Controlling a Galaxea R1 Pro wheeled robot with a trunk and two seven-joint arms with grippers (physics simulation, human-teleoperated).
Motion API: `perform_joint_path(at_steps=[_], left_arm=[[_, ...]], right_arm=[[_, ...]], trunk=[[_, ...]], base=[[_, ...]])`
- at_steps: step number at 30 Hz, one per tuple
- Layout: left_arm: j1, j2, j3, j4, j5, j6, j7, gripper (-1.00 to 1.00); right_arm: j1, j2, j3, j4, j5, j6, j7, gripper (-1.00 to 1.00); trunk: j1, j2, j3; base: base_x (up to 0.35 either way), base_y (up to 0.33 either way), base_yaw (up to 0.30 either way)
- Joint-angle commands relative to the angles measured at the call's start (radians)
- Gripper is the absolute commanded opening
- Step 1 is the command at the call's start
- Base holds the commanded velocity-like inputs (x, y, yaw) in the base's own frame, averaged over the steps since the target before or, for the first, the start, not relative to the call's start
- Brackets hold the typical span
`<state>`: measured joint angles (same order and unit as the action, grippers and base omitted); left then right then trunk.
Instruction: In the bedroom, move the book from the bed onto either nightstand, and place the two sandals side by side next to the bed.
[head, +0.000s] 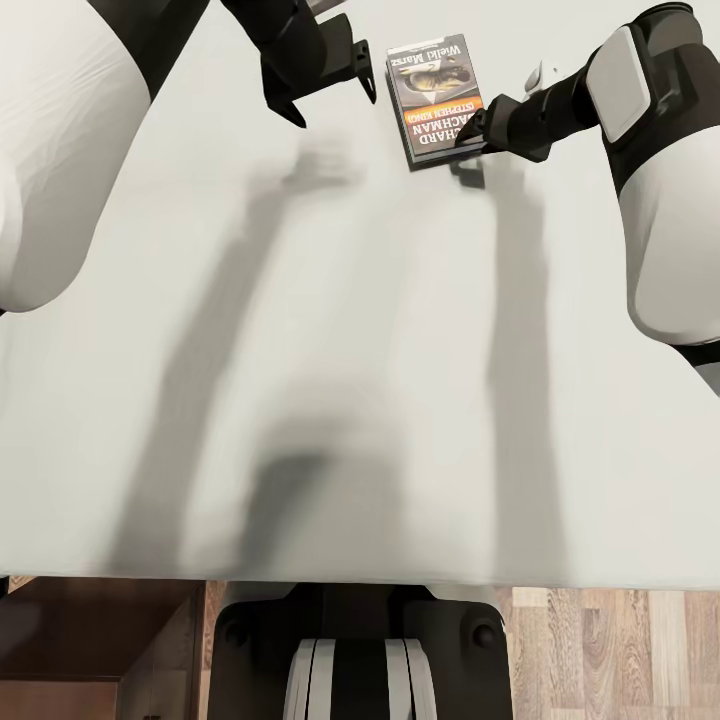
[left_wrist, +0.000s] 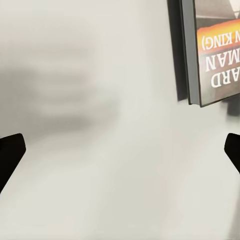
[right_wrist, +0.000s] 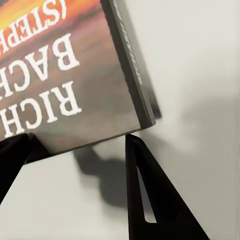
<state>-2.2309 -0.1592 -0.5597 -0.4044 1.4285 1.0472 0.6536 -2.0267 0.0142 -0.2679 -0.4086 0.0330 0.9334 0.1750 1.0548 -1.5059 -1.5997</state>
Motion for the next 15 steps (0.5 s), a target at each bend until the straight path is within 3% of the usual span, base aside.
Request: perform_joint_path(at_steps=[1, 15], left_arm=[[-0.001, 0.001, -0.006, -0.001, 0.011, 0.000, 0.008, 1.00], [-0.001, 0.005, -0.006, -0.001, 0.012, 0.000, 0.007, 1.00]], right_arm=[[0.000, 0.001, -0.004, 0.005, 0.030, 0.002, 0.003, -1.00], [0.000, 0.002, -0.008, 0.005, 0.026, 0.003, 0.003, -1.00]], trunk=[[0.001, 0.000, 0.000], [0.001, 0.000, 0.000]], base=[[0.000, 0.000, 0.000], [0.000, 0.000, 0.000]])
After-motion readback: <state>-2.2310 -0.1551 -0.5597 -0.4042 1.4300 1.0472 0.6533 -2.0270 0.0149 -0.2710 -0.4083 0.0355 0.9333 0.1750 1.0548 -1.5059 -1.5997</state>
